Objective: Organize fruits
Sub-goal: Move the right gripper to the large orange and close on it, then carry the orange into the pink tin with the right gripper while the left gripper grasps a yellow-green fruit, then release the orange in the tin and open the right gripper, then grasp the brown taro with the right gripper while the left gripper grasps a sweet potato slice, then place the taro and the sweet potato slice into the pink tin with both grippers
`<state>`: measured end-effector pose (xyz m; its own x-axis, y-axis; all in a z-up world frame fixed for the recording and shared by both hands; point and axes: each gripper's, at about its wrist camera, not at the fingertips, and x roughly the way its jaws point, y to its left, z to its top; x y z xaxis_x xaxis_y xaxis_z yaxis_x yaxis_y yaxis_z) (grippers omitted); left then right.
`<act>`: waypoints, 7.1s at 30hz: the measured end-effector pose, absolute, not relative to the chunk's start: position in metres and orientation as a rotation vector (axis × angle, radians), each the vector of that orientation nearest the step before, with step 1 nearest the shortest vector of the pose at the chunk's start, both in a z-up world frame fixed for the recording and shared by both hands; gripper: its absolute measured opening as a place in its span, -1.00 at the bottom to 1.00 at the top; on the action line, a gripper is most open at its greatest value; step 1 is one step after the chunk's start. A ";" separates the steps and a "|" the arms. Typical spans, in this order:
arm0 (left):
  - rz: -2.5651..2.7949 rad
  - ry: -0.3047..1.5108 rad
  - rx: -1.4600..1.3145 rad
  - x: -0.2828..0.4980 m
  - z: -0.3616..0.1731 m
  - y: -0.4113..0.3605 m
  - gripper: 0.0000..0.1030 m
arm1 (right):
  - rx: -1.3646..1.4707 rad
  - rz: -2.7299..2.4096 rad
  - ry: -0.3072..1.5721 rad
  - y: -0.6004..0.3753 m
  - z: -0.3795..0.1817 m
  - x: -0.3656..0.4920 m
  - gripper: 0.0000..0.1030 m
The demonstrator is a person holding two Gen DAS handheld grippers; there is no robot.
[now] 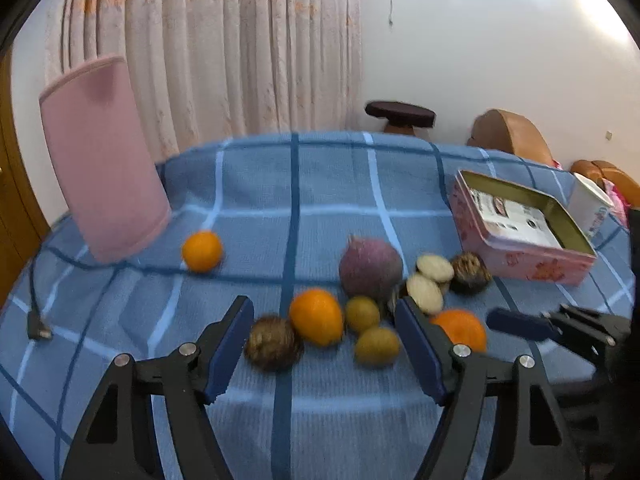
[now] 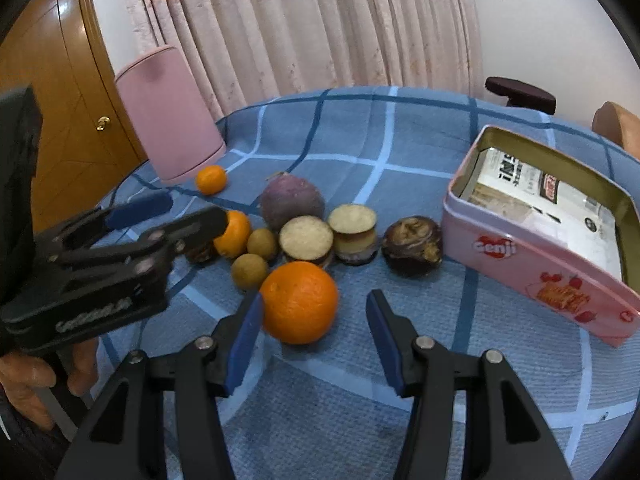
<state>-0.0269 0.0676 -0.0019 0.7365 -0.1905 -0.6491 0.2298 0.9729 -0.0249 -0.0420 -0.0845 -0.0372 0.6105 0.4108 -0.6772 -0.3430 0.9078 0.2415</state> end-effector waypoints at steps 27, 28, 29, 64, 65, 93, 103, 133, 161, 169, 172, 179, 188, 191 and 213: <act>-0.286 0.867 0.082 -0.011 -0.039 0.030 -0.39 | 0.174 0.338 0.836 -0.136 -0.035 -0.037 -0.09; -0.285 0.860 0.072 -0.012 -0.037 0.031 -0.39 | 0.183 0.339 0.830 -0.139 -0.033 -0.037 -0.09; -0.291 0.851 0.065 -0.013 -0.036 0.031 -0.39 | 0.192 0.340 0.819 -0.143 -0.031 -0.038 -0.09; -0.446 0.568 0.079 0.012 0.023 -0.040 -0.39 | 0.225 0.281 0.783 -0.191 -0.020 -0.043 0.32; -0.458 0.566 0.072 0.011 0.024 -0.040 -0.39 | 0.186 0.253 0.784 -0.187 -0.021 -0.040 0.35; -0.541 0.646 0.094 0.028 0.007 -0.116 -0.38 | 0.419 -0.006 0.680 -0.277 -0.007 -0.030 0.03; -0.502 0.679 0.084 0.030 0.018 -0.087 0.49 | 0.447 0.032 0.573 -0.274 0.002 -0.053 0.07; -0.381 0.763 0.119 0.040 0.024 0.028 0.49 | 0.257 0.236 0.809 -0.133 -0.036 -0.002 -0.01; -0.526 0.844 0.389 0.027 -0.018 -0.031 -0.03 | 0.255 0.169 0.781 -0.157 -0.028 -0.047 -0.21; -0.488 0.841 0.351 0.036 -0.026 -0.029 -0.27 | 0.285 0.167 0.777 -0.164 -0.030 -0.043 -0.22; -0.462 0.822 0.307 0.037 -0.024 -0.025 -0.27 | 0.303 0.174 0.755 -0.167 -0.027 -0.045 -0.23; -0.450 0.747 0.260 0.031 -0.008 -0.027 -0.27 | 0.287 0.176 0.679 -0.170 -0.011 -0.050 -0.66; -0.450 0.696 0.144 0.031 0.014 -0.005 -0.27 | 0.282 0.187 0.730 -0.168 -0.020 -0.044 -0.07; -0.449 0.679 0.120 0.030 0.019 -0.003 -0.27 | 0.262 0.207 0.753 -0.161 -0.024 -0.040 0.06; -0.442 0.601 0.087 0.019 0.027 -0.040 -0.27 | 0.309 -0.043 0.547 -0.235 0.006 -0.031 -0.13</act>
<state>0.0191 -0.0404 0.0265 0.7346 -0.3766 -0.5644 0.4262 0.9034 -0.0481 -0.0314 -0.2353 0.0056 0.8542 0.0413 -0.5183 0.1224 0.9528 0.2777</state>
